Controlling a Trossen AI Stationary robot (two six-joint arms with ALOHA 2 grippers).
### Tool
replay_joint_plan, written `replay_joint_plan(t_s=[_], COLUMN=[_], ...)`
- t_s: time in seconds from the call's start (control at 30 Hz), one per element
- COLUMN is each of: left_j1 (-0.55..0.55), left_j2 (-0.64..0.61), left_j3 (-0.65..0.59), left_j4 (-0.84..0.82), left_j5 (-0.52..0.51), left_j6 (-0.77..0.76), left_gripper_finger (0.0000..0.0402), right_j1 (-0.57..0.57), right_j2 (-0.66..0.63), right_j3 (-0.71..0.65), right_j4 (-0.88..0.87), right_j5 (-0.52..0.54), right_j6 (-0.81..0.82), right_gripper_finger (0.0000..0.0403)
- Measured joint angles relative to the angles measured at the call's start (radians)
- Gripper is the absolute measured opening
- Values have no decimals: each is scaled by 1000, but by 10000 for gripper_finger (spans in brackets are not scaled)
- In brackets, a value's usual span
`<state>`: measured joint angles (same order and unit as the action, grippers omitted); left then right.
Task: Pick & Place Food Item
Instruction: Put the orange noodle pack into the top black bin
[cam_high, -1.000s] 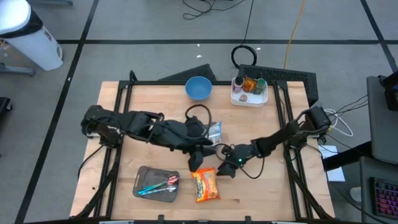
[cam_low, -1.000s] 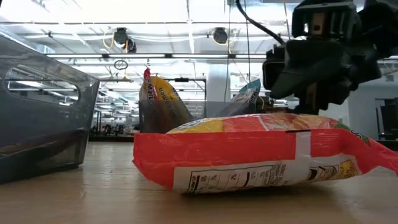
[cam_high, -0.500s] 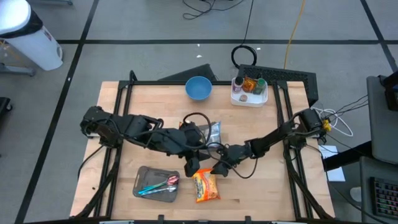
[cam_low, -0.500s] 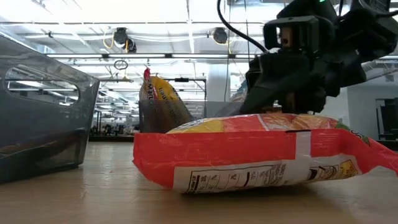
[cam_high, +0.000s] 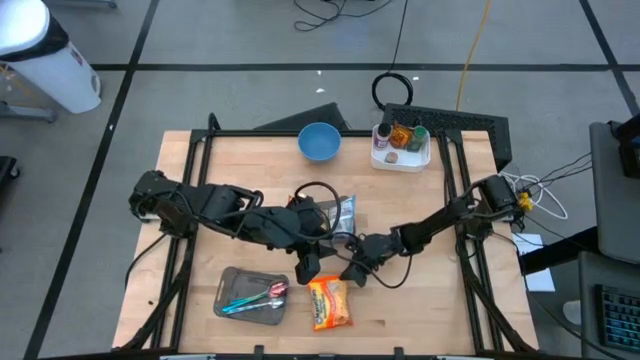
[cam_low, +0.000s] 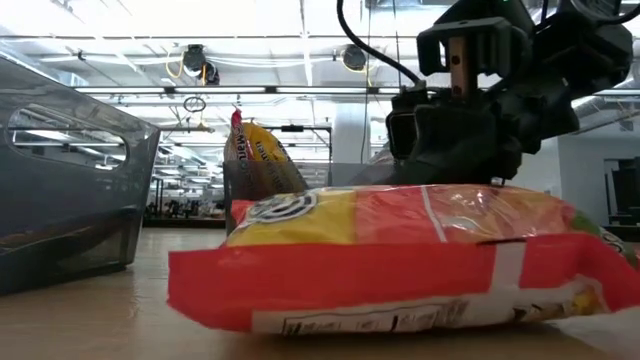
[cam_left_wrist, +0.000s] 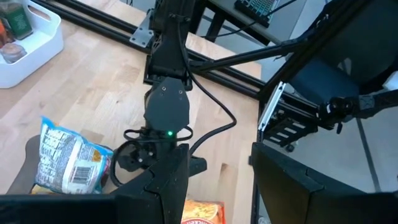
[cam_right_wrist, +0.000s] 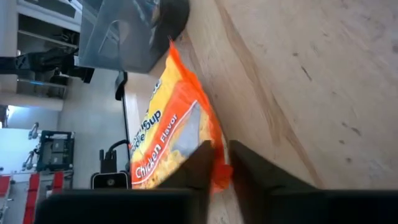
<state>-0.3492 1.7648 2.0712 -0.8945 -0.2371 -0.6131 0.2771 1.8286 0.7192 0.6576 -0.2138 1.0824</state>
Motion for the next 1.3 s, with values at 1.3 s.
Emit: replay_joint_plan(t_s=[1.3], left_j1=[105], left_j2=[175], left_j3=[0], left_j4=[-117], left_j5=[189], left_j6=[222], left_gripper_finger=[182], right_j1=[-22], right_j2=[-560], right_j3=[-4], right_j4=[-281], right_j5=[78], right_j6=[-195], right_gripper_finger=[0])
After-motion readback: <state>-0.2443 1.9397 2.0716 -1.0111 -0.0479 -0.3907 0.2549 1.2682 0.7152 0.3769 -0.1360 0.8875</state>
